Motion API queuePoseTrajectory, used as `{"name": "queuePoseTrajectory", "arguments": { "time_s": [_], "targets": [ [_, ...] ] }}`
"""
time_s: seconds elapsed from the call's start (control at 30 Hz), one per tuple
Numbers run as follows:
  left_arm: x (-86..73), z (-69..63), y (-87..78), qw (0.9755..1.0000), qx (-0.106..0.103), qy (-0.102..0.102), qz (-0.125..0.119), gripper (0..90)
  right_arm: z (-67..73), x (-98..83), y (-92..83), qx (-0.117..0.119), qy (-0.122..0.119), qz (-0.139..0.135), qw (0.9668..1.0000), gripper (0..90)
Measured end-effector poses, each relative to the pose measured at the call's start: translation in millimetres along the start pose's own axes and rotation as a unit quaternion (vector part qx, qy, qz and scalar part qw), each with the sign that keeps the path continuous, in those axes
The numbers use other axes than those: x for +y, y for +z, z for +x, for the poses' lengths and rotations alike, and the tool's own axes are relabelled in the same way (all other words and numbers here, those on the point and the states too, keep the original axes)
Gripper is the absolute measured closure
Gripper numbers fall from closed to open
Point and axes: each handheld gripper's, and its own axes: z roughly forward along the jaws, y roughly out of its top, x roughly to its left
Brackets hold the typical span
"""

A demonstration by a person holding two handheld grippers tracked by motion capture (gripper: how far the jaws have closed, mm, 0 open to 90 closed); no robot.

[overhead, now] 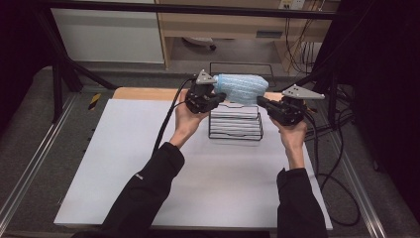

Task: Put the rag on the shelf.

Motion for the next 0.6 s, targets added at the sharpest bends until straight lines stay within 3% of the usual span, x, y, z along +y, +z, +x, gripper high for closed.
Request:
{"name": "queuePoseTrajectory", "arguments": {
  "time_s": [0.4, 0.6],
  "targets": [
    [3.5, -4.5, -18.8, 0.9997, -0.018, 0.004, -0.015, 80.0, 11.5, 10.9, -13.3, 0.007, -0.020, -0.020, 0.9996, 80.3],
    [8.9, -4.5, -30.3, 0.9996, -0.013, 0.004, -0.024, 68.3, 15.8, 18.1, -18.8, 0.004, -0.023, -0.023, 0.9995, 71.0]
  ]
}}
